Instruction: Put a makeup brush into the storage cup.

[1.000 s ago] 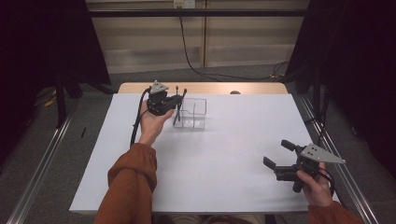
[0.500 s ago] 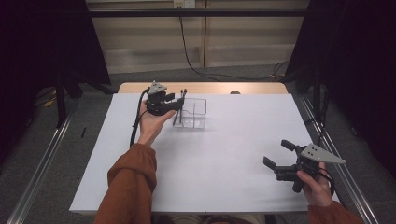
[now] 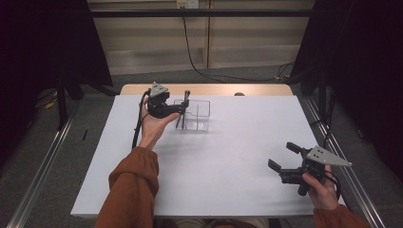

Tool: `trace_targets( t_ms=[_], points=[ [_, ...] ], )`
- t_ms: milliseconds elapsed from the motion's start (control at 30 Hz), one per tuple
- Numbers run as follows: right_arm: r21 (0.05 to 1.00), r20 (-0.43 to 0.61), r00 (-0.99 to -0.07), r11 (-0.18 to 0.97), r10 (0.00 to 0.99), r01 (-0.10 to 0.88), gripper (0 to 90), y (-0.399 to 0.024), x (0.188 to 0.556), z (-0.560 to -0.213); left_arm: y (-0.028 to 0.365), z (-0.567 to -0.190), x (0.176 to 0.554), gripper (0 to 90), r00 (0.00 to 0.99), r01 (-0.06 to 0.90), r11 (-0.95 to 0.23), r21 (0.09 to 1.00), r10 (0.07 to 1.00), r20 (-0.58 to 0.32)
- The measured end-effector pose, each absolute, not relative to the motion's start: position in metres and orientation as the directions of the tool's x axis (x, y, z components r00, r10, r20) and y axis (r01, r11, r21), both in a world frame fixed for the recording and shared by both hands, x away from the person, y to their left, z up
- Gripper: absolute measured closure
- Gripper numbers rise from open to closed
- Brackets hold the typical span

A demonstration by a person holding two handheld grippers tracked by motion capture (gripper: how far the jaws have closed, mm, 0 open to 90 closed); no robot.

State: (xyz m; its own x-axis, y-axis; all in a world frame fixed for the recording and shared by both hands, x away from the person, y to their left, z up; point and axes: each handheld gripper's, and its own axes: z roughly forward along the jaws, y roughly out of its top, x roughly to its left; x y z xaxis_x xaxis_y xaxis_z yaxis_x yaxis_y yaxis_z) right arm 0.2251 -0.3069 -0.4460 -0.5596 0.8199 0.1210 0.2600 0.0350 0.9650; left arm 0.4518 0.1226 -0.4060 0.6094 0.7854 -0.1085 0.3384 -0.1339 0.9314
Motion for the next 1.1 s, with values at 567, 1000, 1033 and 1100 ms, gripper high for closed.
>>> trace_targets(
  t_ms=[567,1000,1033,1100],
  points=[
    [0.96,0.103,-0.551,0.063,0.828,0.273,0.0,-0.311,0.228,-0.448,0.144,-0.391,0.438,2.1,0.611,0.311,-0.105,0.945,0.783,-0.114],
    [0.964,0.1,-0.553,0.057,0.827,0.259,0.0,-0.309,0.226,-0.446,0.154,-0.381,0.413,2.1,0.612,0.278,-0.106,0.955,0.785,-0.091],
    [0.964,0.097,-0.548,0.059,0.831,0.259,0.0,-0.309,0.226,-0.446,0.155,-0.381,0.411,2.1,0.614,0.277,-0.106,0.955,0.784,-0.091],
    [0.964,0.1,-0.546,0.055,0.832,0.26,0.0,-0.309,0.226,-0.446,0.157,-0.379,0.407,2.2,0.615,0.265,-0.106,0.958,0.784,-0.083]
  ],
)
